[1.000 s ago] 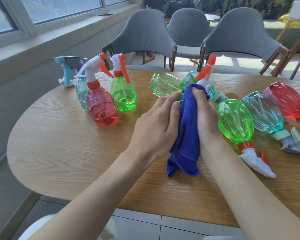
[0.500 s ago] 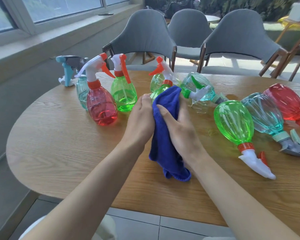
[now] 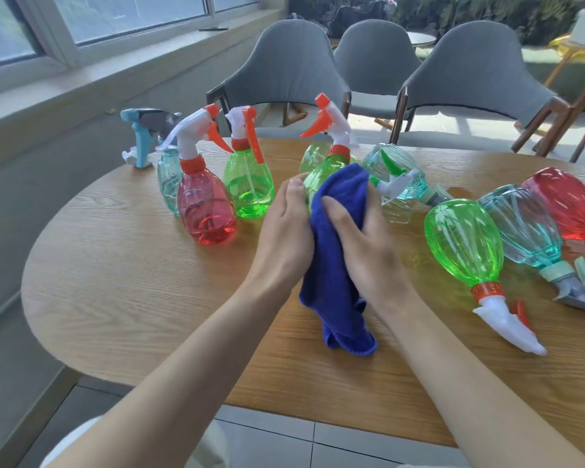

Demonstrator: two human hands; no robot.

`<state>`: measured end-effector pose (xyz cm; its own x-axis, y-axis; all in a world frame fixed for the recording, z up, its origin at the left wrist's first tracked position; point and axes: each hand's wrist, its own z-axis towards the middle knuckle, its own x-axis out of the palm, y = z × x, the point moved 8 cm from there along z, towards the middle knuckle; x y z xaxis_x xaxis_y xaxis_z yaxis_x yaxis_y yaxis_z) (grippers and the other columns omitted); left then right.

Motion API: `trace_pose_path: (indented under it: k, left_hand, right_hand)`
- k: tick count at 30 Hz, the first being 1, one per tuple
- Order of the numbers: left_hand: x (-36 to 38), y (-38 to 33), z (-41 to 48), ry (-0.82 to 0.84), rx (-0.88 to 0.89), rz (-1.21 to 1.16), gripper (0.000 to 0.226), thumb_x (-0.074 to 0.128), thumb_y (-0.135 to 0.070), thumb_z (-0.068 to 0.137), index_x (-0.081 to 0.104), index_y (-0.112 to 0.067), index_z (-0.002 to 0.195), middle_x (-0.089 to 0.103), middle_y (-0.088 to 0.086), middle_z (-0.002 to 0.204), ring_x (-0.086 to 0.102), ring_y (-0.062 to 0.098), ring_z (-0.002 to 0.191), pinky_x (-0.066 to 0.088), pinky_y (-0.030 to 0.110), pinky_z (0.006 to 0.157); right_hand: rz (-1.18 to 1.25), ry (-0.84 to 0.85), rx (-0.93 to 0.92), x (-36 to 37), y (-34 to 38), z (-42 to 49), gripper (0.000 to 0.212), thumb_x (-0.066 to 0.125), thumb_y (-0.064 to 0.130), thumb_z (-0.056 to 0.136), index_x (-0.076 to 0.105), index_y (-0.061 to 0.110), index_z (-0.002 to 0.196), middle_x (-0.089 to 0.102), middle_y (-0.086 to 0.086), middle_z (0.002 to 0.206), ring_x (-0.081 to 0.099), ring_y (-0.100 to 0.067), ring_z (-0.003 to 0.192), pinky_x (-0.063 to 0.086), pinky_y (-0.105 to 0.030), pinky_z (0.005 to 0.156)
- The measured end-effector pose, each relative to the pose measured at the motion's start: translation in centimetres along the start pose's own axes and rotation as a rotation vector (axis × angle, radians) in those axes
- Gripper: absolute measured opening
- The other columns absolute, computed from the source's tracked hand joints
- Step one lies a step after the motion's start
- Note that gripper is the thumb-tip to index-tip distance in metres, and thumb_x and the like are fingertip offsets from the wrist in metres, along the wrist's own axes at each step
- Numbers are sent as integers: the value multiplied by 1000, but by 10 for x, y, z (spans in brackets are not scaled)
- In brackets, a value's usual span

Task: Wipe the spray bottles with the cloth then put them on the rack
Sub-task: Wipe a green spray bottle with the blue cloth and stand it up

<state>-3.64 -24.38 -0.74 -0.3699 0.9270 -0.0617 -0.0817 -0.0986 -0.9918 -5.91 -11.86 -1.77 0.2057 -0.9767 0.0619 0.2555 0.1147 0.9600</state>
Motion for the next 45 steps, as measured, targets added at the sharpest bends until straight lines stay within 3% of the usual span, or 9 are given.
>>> trace_pose_path:
  k: [3, 8, 15, 20, 24, 29, 32, 37, 45]
  left_hand:
    - [-4, 3, 3, -13, -96, -93, 30, 32, -38, 118, 61, -41, 123, 63, -26, 117, 59, -9, 115, 43, 29, 112]
    - [12, -7, -5, 53, 104, 89, 43, 27, -35, 119, 57, -29, 149, 60, -25, 135, 49, -22, 125, 34, 8, 109]
    - [2, 2, 6, 12, 42, 50, 43, 28, -38, 119, 56, -31, 151, 58, -14, 146, 52, 3, 139, 38, 34, 124]
    - [19, -13, -11, 91, 295, 360, 44, 35, -40, 116, 47, -41, 159, 51, -22, 147, 48, -11, 132, 37, 13, 106]
    - [26, -14, -16, 135, 404, 444, 40, 49, -46, 111, 58, -45, 150, 55, -22, 132, 57, 6, 127, 47, 32, 110]
    - [21, -4, -3, 159, 136, 132, 37, 50, -45, 112, 60, -38, 148, 55, -16, 137, 56, 1, 127, 43, 28, 110]
    - [17, 1, 1, 150, 25, 24, 48, 51, -54, 103, 66, -31, 142, 66, -10, 140, 62, 1, 126, 46, 35, 116]
    - [24, -9, -16, 208, 228, 181, 38, 57, -41, 107, 65, -32, 143, 67, -18, 133, 61, -5, 124, 48, 27, 111]
    - [6, -5, -1, 68, 140, 137, 32, 51, -36, 112, 68, -25, 137, 72, -11, 128, 65, 0, 119, 50, 32, 111]
  right_hand:
    - [-47, 74, -31, 5, 4, -2, 43, 71, 36, 94, 56, 24, 133, 68, -6, 119, 69, -15, 105, 57, -28, 91]
    - [218, -62, 118, -10, -3, 8, 28, 68, 43, 92, 68, 21, 109, 68, 0, 92, 65, -16, 85, 52, -35, 79]
    - [-8, 22, 93, 0, -13, -1, 41, 70, 44, 93, 56, 28, 129, 69, -5, 121, 71, -15, 109, 57, -37, 99]
    - [277, -106, 261, -16, -21, 4, 36, 71, 43, 98, 68, 19, 124, 76, -3, 102, 75, -20, 95, 58, -38, 86]
    - [504, -134, 407, -25, -31, -1, 35, 63, 44, 104, 69, 13, 119, 72, -9, 90, 72, -23, 78, 58, -32, 68]
    - [579, -108, 457, -16, -33, -4, 65, 69, 58, 88, 64, 6, 127, 58, -25, 121, 58, -39, 107, 50, -51, 96]
    - [553, -99, 422, -15, -28, -1, 51, 70, 52, 87, 65, 14, 121, 57, -21, 116, 57, -37, 102, 50, -49, 91]
    - [513, -159, 404, -31, -22, 1, 24, 62, 38, 101, 69, 16, 97, 67, -9, 83, 66, -24, 72, 55, -32, 66]
    - [461, -30, 361, -2, -18, -11, 27, 67, 25, 103, 66, 14, 127, 77, -8, 100, 75, -23, 87, 61, -35, 73]
